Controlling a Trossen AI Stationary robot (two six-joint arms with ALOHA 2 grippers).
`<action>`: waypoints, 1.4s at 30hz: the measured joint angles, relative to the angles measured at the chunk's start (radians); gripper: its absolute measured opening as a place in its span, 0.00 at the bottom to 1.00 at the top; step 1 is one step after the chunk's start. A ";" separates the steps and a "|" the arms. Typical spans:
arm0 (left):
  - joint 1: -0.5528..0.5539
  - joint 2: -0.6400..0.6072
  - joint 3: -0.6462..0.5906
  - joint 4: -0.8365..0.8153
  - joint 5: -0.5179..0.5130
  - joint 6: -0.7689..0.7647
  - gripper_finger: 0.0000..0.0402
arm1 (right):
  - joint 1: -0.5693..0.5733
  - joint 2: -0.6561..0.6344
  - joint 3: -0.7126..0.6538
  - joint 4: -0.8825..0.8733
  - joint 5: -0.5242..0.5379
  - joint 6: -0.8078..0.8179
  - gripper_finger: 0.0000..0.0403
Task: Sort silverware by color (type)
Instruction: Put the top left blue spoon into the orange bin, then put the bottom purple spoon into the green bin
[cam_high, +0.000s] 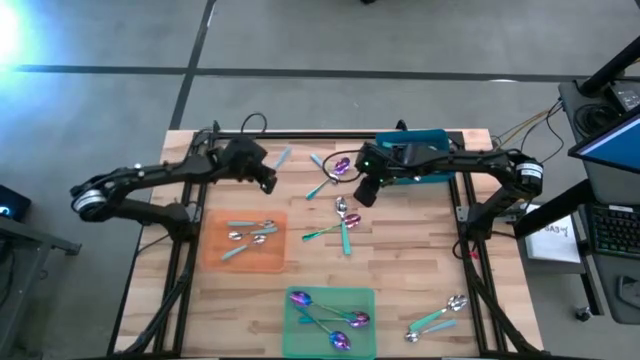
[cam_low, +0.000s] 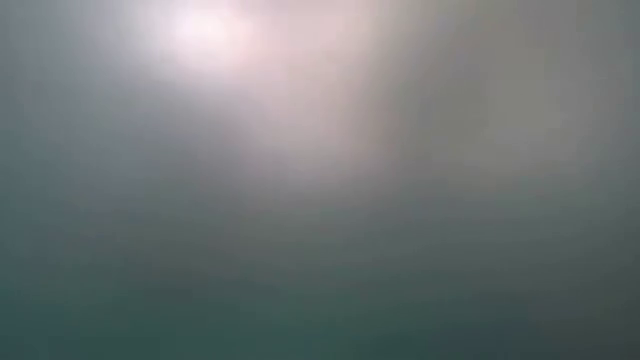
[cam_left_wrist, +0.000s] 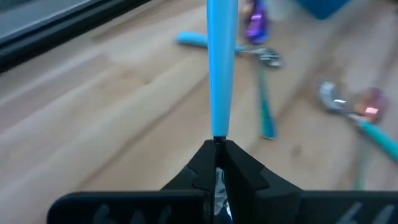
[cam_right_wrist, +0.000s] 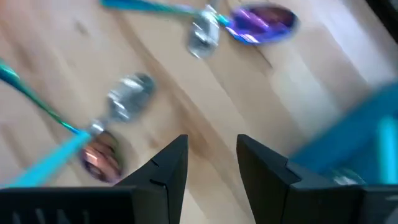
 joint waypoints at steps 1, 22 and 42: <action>-0.027 -0.024 -0.019 0.018 0.000 -0.017 0.00 | 0.001 0.000 -0.005 0.030 -0.020 -0.001 0.32; -0.680 -0.331 0.010 -0.559 0.066 -0.422 0.01 | 0.038 0.001 -0.068 0.198 -0.187 -0.123 0.32; -0.692 -0.291 0.048 -0.528 -0.010 -0.344 0.34 | 0.114 0.001 -0.069 0.366 -0.096 -0.389 0.32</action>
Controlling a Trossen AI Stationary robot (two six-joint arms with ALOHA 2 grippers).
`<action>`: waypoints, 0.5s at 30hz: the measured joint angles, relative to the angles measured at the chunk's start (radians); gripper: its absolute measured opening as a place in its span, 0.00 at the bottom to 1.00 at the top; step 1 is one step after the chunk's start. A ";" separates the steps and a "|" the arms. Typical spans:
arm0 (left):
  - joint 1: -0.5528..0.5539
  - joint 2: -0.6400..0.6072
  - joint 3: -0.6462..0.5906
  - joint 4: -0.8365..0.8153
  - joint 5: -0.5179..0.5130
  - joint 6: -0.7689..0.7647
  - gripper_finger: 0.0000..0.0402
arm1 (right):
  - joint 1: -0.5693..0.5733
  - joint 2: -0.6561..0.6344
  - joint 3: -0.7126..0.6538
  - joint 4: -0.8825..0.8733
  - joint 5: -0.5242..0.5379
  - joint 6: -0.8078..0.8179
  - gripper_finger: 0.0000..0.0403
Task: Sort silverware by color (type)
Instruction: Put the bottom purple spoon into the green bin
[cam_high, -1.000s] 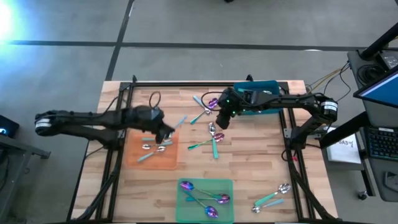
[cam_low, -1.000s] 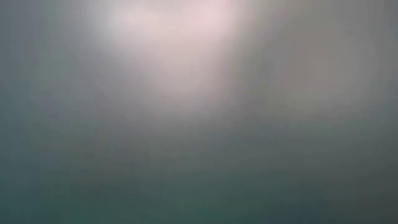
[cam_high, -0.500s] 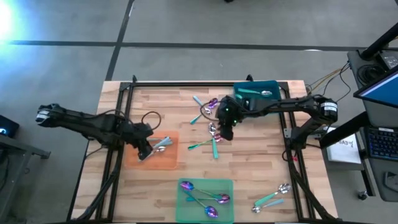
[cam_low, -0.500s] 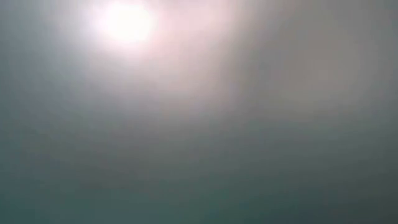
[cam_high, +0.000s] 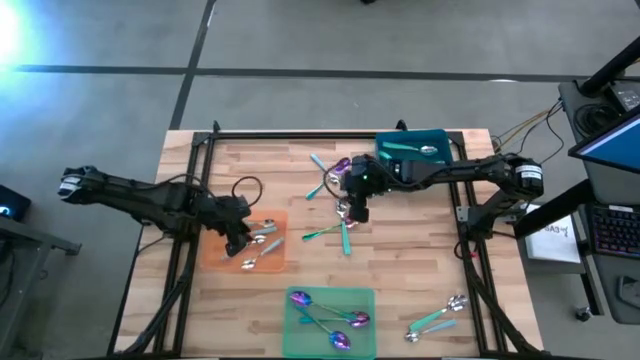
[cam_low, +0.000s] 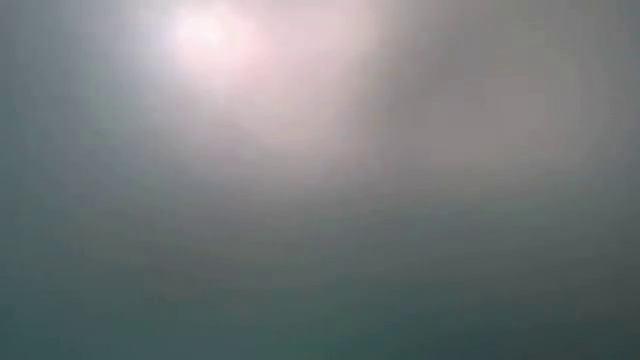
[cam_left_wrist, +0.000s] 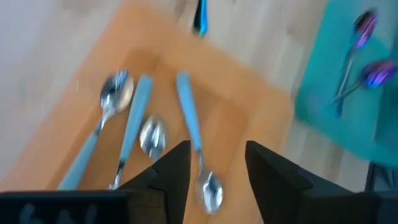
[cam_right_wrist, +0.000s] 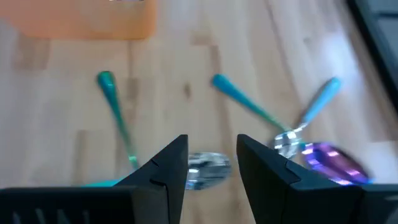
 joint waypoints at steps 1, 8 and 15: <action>0.000 0.000 0.008 0.012 -0.011 0.006 0.34 | -0.010 0.000 0.000 0.001 -0.002 -0.027 0.32; 0.000 0.001 0.044 0.085 -0.074 0.067 0.35 | -0.065 0.000 0.000 0.000 -0.007 -0.123 0.32; 0.000 0.006 0.052 0.156 -0.189 0.130 0.35 | -0.101 0.012 0.001 -0.014 -0.007 -0.075 0.32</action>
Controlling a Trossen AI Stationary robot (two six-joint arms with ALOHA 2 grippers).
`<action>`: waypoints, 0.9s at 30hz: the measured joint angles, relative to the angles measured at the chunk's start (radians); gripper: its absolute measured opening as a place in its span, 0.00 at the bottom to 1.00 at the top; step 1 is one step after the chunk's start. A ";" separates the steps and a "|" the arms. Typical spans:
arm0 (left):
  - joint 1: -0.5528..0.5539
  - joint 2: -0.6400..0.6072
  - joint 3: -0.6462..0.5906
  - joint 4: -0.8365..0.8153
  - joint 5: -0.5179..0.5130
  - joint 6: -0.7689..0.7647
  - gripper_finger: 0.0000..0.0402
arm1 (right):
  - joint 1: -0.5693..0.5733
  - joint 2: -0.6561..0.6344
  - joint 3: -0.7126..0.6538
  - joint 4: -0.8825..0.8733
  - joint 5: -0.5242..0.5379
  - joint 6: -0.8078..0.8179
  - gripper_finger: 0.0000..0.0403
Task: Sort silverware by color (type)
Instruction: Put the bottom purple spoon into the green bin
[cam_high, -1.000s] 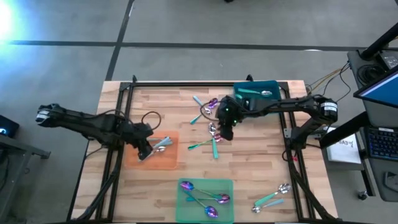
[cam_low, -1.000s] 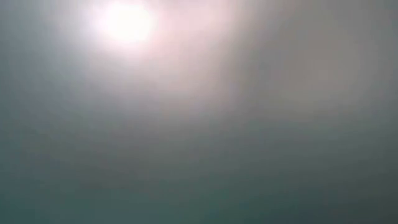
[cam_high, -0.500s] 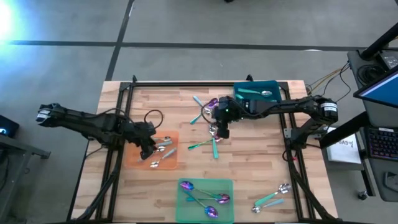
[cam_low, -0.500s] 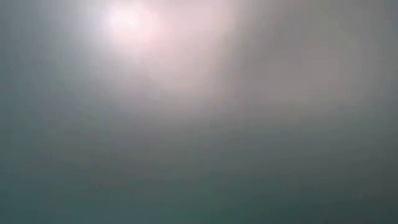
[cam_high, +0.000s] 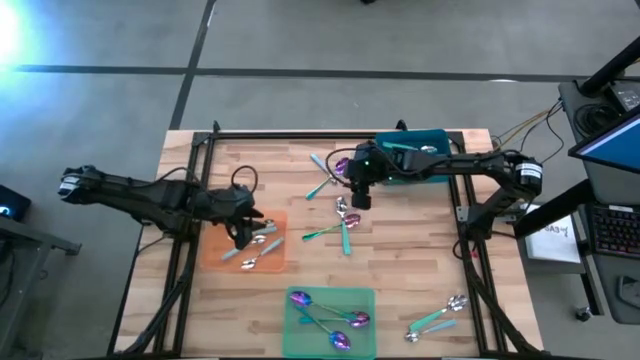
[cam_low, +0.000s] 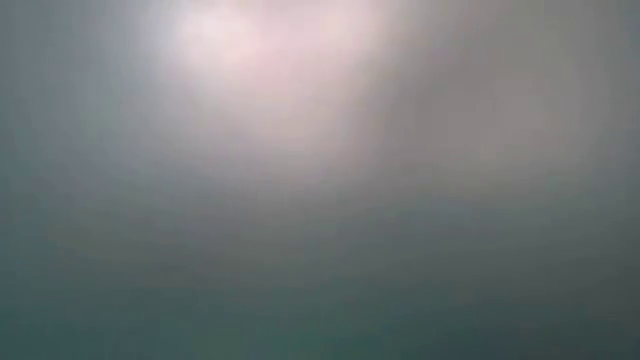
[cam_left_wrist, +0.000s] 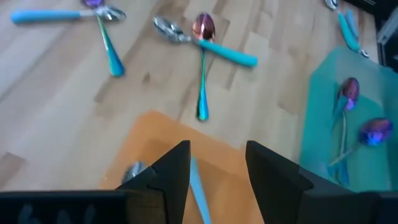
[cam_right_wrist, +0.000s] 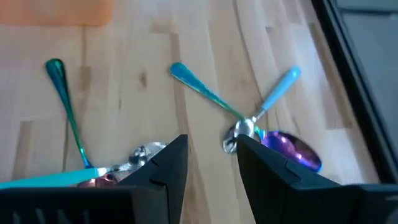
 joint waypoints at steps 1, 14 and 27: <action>0.000 0.001 0.000 0.007 -0.007 0.006 0.35 | -0.003 0.007 0.000 -0.016 0.001 0.011 0.32; 0.000 0.003 0.000 0.008 -0.031 0.034 0.35 | 0.094 0.164 0.036 -0.151 -0.088 0.082 0.32; 0.000 0.003 -0.004 0.006 -0.030 0.057 0.35 | 0.243 0.313 0.143 -0.149 -0.086 0.063 0.32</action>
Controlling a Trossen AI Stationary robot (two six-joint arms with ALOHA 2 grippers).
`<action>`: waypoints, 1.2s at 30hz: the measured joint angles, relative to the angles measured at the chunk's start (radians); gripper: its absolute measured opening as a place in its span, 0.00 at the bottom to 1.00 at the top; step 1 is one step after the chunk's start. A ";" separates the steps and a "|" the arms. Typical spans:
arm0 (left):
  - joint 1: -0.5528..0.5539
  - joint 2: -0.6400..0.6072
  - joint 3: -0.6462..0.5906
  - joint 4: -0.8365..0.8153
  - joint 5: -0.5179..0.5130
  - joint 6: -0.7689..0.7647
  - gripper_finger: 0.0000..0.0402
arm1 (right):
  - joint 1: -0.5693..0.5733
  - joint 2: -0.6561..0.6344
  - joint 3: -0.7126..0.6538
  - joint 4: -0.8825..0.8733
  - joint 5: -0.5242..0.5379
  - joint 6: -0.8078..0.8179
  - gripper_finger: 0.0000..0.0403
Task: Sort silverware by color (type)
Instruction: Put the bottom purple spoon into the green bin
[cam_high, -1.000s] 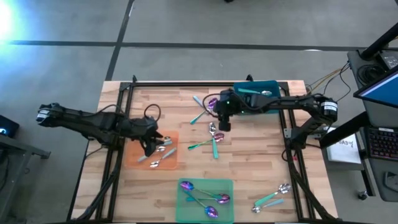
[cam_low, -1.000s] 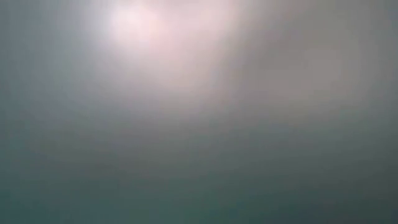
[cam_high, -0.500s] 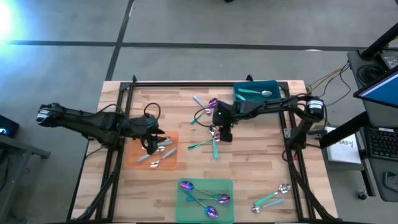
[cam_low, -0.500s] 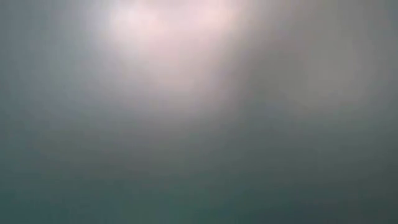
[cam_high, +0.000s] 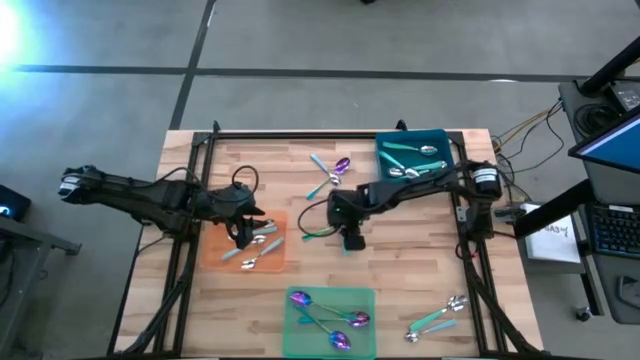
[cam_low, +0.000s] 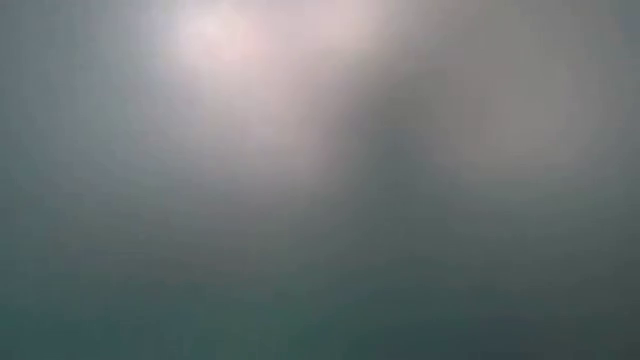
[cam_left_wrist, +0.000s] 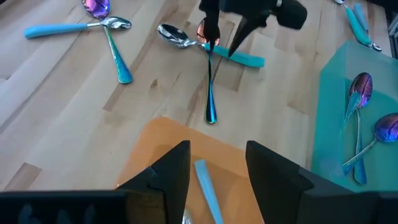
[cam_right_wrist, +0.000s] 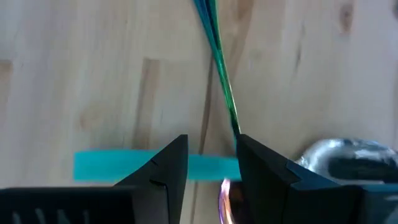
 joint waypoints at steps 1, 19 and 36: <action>0.000 0.000 0.000 0.000 0.000 0.000 0.35 | 0.005 0.012 0.013 0.000 0.006 -0.003 0.32; 0.000 0.001 -0.002 -0.002 0.000 0.023 0.35 | 0.007 0.133 0.086 -0.003 0.034 -0.066 0.31; 0.000 0.001 -0.002 -0.002 -0.050 0.023 0.35 | -0.003 0.087 0.089 -0.031 0.096 -0.053 0.03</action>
